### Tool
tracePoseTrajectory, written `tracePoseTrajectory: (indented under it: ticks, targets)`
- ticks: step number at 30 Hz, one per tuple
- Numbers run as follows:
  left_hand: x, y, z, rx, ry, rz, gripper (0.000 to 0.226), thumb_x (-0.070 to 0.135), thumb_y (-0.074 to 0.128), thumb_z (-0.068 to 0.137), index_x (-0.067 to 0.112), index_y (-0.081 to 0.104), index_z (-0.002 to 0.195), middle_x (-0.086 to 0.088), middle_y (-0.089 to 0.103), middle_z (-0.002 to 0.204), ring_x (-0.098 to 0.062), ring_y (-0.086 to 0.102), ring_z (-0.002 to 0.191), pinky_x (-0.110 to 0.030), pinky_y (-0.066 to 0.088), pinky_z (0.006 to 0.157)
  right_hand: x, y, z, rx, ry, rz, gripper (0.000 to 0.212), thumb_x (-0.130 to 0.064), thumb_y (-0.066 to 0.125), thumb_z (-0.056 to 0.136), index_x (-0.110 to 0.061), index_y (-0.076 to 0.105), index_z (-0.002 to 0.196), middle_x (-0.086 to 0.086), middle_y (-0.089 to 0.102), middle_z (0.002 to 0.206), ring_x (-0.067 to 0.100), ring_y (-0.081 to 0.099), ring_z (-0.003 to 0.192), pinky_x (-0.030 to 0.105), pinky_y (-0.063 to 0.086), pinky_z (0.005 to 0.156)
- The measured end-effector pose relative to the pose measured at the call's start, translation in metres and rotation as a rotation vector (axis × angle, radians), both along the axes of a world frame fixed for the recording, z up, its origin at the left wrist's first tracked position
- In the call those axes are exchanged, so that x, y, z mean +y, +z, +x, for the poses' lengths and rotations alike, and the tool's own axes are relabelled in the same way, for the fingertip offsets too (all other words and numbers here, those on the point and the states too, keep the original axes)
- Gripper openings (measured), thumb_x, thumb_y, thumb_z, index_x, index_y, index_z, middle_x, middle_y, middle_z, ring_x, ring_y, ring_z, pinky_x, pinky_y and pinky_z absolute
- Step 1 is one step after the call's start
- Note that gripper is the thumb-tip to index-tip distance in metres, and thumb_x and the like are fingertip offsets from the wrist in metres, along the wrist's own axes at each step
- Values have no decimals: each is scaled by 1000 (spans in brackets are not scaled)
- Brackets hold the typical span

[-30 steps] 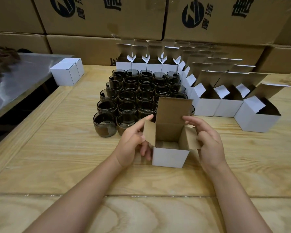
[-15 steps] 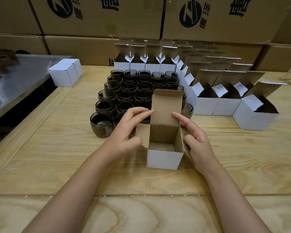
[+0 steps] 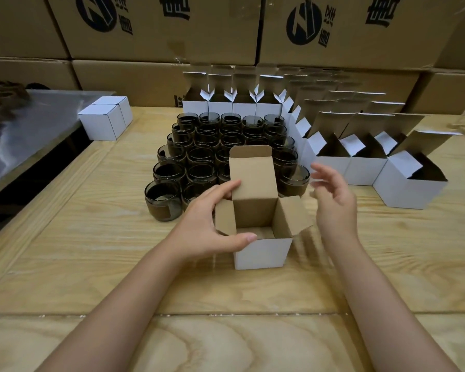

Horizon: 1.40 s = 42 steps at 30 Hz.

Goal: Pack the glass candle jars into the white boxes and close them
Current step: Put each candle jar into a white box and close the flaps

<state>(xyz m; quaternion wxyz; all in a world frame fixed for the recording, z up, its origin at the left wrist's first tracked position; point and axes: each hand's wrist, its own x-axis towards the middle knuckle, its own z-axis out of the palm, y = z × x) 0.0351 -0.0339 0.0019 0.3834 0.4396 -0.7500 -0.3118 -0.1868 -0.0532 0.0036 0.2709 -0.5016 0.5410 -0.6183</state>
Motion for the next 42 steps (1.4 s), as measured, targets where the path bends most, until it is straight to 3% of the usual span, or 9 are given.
tracePoseTrajectory:
  ticks: [4,7,13,18,23,30,36,39,42]
  targets:
    - [-1,-1,-1,6,2,3,93,59,71,55,36,40,139,22,48,121,11,45,113,-2,36,88,-32,1,-18,263,-52,211,27,-31,56,94,-32,57,120,-4,42,120,14,43,119,32,38,100]
    - [-1,0,-1,0,0,3,91,59,70,55,38,39,139,21,47,123,12,44,113,-1,35,87,-44,-9,-14,404,-47,278,39,-48,70,80,-30,61,113,-5,38,114,21,38,124,26,30,94]
    - [-1,0,-2,31,-12,12,94,56,70,55,29,42,140,18,49,122,11,46,113,-2,34,88,-51,-18,-9,424,-159,194,26,-44,79,72,-25,61,76,-5,50,97,11,49,96,5,27,62]
    - [0,0,-1,32,-18,12,94,55,71,56,27,42,141,15,50,123,10,46,113,-3,35,90,-46,-21,-24,485,-195,161,34,-48,80,68,-28,52,68,-7,54,89,7,47,81,8,27,60]
    - [-1,0,0,19,-22,10,94,56,72,56,29,41,141,12,51,125,6,46,116,-5,36,92,-42,-22,-29,455,-133,130,35,-45,81,68,-21,57,78,-11,57,86,7,52,83,13,34,63]
    - [-2,-1,1,20,-24,1,93,56,71,57,30,41,141,13,50,126,7,46,115,-5,35,92,-28,16,-25,171,-29,89,50,-48,77,71,-35,57,115,-15,62,110,7,55,105,25,44,84]
    - [-4,-2,1,5,-21,-9,95,58,71,56,29,41,142,11,51,126,5,47,115,-7,36,93,-5,64,-18,87,206,49,60,-41,78,62,-27,62,118,-12,63,106,3,58,102,16,46,78]
    - [-4,-2,1,-6,-18,-7,94,59,71,57,32,40,141,11,51,126,3,47,117,-12,39,96,9,82,-11,158,361,34,55,-39,85,58,-35,64,108,-7,68,106,9,62,102,22,48,82]
    - [-4,-2,1,4,-24,-11,95,56,73,58,25,42,142,8,53,127,-3,49,119,-23,42,100,21,89,3,259,501,51,63,-48,86,52,-40,62,110,-10,70,99,1,64,89,16,51,74]
